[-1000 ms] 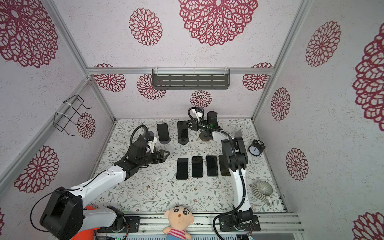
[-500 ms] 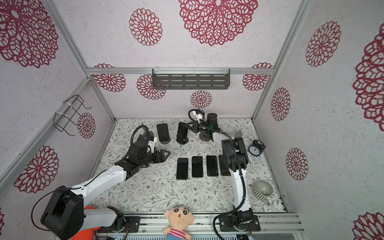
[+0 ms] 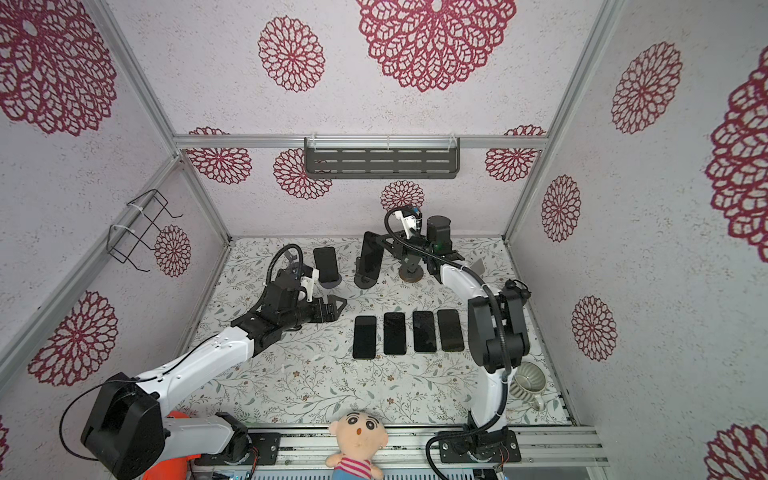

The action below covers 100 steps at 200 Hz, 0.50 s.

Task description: Remove the phone from the phone stand

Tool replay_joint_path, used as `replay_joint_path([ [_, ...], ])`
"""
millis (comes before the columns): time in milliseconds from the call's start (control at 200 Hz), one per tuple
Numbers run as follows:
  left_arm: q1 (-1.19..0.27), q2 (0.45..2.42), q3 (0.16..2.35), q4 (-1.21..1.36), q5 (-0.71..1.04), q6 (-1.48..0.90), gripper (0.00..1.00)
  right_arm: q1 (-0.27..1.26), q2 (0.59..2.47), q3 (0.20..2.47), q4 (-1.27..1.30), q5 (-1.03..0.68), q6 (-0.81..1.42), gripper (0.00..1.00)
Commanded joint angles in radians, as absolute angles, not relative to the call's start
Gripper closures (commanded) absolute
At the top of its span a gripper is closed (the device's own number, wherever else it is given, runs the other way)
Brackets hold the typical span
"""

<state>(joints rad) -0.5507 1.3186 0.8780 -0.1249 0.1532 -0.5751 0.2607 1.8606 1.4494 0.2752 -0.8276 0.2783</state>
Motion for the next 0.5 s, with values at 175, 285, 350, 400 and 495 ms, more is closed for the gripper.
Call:
replay_joint_path([
  [175, -0.644, 1.446, 1.053, -0.2, 0.148, -0.448, 0.03, 0.259, 1.614, 1.238, 0.004, -0.598, 0.287, 1.0],
  [285, -0.688, 1.527, 1.128, -0.216, 0.152, -0.413, 0.03, 0.259, 1.543, 1.15, -0.041, -0.567, 0.298, 1.0],
  [350, -0.712, 1.572, 1.164, -0.217, 0.144, -0.401, 0.03, 0.259, 1.51, 1.115, -0.074, -0.553, 0.299, 1.0],
  [400, -0.723, 1.606, 1.185, -0.205, 0.162, -0.4, 0.03, 0.259, 1.49, 1.094, -0.093, -0.544, 0.301, 1.0],
  [495, -0.733, 1.668, 1.22, -0.173, 0.234, -0.418, 0.03, 0.259, 1.463, 1.065, -0.105, -0.546, 0.304, 1.0],
])
